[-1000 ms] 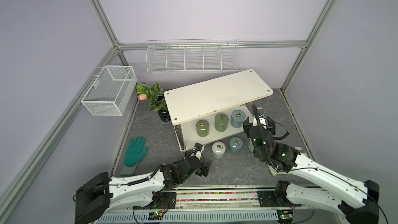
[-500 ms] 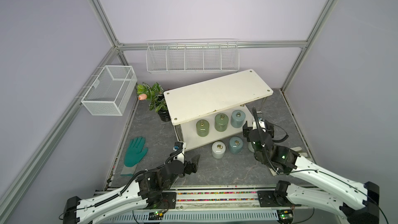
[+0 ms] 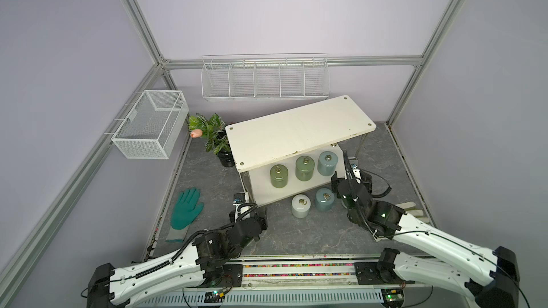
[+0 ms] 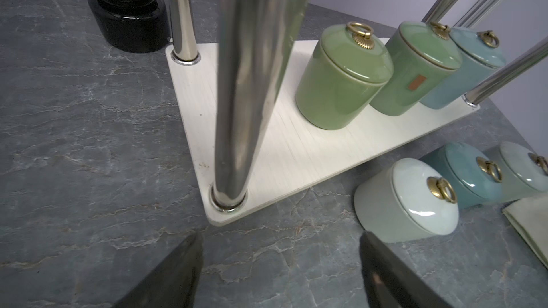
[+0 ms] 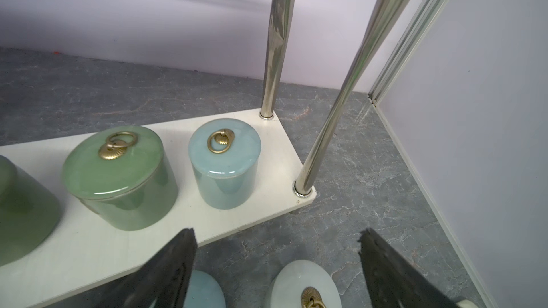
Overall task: Remove the tea canisters from the shelf
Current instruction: Pick up the tea canister from the shelf.
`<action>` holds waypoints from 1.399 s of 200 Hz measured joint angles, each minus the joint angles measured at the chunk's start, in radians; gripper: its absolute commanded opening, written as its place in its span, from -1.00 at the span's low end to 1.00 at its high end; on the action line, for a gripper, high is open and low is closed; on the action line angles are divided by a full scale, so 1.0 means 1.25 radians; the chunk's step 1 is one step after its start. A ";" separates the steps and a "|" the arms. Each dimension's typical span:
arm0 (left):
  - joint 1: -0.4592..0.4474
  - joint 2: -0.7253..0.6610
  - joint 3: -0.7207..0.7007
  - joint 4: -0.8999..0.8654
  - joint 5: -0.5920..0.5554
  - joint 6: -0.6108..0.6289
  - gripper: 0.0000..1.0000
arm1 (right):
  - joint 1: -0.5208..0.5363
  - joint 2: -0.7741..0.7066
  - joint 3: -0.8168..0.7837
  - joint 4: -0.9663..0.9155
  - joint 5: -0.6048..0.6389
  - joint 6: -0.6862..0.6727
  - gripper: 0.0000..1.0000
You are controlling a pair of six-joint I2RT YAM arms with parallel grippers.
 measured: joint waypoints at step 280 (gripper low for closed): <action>0.000 -0.004 0.000 0.048 -0.052 0.067 0.99 | -0.152 0.422 -0.113 0.526 -0.164 0.033 0.78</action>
